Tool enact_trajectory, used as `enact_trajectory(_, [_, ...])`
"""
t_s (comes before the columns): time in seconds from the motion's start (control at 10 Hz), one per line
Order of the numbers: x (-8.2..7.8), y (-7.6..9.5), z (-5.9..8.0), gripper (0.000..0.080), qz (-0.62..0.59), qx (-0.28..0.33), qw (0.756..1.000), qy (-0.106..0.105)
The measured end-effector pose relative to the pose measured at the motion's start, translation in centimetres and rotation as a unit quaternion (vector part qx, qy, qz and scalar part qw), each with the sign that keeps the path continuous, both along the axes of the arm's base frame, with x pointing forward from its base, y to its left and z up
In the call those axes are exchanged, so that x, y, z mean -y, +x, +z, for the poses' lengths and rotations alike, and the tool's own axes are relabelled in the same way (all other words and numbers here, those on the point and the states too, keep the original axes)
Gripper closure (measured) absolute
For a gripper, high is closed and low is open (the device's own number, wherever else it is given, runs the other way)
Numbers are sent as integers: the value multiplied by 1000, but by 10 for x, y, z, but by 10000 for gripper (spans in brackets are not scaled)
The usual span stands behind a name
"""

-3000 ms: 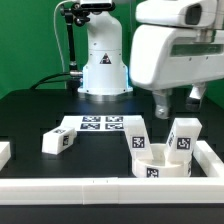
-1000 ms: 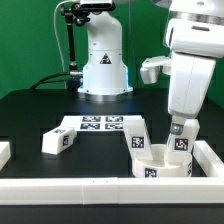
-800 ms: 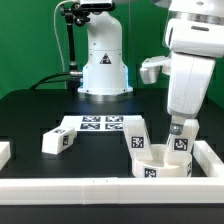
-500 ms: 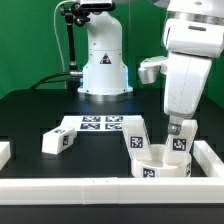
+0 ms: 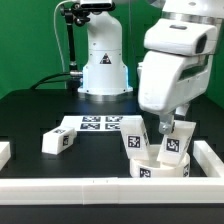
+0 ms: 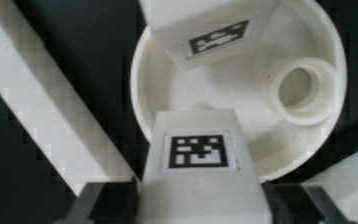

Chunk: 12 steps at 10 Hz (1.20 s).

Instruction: Assemble stool

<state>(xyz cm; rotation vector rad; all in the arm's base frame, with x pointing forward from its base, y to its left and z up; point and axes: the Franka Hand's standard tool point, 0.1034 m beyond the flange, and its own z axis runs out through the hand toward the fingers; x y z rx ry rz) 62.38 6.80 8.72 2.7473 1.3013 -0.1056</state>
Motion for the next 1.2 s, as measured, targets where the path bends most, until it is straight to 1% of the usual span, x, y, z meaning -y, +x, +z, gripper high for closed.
enact_trajectory(0.3, [0, 0, 0, 461, -107, 13, 994, -2])
enact_trajectory(0.5, [0, 0, 0, 459, -178, 21, 984, -4])
enact_trajectory(0.7, [0, 0, 0, 459, -259, 31, 965, -5])
enact_trajectory(0.9, [1, 0, -1, 459, -349, 40, 936, 4])
enact_trajectory(1.1, [2, 2, -1, 459, -430, 48, 901, 18])
enact_trajectory(1.2, [2, 2, -1, 459, -478, 52, 877, 23])
